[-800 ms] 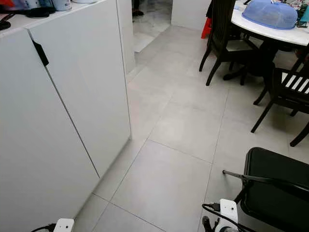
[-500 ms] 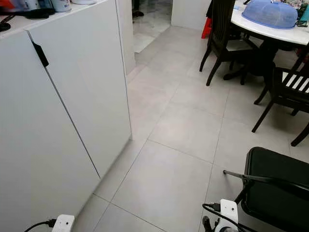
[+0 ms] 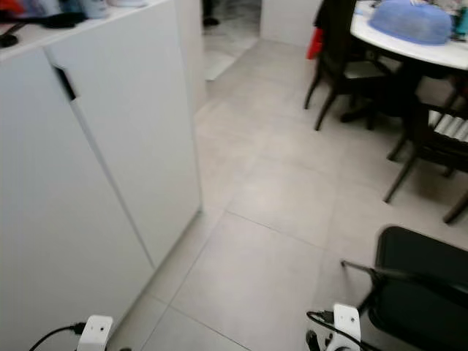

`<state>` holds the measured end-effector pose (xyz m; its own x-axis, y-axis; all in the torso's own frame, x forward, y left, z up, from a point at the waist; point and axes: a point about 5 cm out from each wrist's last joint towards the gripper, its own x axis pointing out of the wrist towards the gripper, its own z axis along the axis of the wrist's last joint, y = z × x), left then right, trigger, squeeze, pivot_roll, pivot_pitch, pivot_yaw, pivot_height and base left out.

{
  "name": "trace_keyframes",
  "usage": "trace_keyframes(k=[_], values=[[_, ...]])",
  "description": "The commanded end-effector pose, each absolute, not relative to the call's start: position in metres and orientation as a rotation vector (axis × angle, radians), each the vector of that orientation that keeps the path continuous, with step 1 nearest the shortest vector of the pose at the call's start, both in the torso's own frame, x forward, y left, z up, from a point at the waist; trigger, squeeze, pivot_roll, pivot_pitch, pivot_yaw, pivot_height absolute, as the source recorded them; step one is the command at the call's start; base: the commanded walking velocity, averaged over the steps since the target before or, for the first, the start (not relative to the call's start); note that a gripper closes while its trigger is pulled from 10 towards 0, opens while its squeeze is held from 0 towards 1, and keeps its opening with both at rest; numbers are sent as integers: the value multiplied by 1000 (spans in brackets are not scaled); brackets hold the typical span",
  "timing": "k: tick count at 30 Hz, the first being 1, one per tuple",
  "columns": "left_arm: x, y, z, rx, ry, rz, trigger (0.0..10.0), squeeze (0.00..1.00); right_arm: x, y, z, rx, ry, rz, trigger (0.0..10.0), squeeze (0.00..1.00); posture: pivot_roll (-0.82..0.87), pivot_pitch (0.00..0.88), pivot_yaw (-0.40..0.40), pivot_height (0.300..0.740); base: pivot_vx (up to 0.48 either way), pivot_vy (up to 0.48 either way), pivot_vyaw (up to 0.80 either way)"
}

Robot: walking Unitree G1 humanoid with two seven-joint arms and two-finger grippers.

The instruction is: Restocking fridge

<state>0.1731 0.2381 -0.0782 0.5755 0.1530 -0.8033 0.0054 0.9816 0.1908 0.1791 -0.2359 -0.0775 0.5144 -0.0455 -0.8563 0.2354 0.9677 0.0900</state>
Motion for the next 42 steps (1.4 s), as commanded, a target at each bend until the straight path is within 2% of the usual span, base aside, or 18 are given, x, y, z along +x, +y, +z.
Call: trace_keyframes(k=[1, 42], values=[[163, 241, -82, 158, 987, 101, 10000, 0, 183, -236, -76, 209, 1005, -171, 10000, 0, 106, 0, -30, 740, 0, 0, 800], [164, 244, -82, 151, 998, 118, 10000, 0, 182, -236, -76, 182, 1032, -134, 10000, 0, 107, 0, -31, 740, 0, 0, 800]])
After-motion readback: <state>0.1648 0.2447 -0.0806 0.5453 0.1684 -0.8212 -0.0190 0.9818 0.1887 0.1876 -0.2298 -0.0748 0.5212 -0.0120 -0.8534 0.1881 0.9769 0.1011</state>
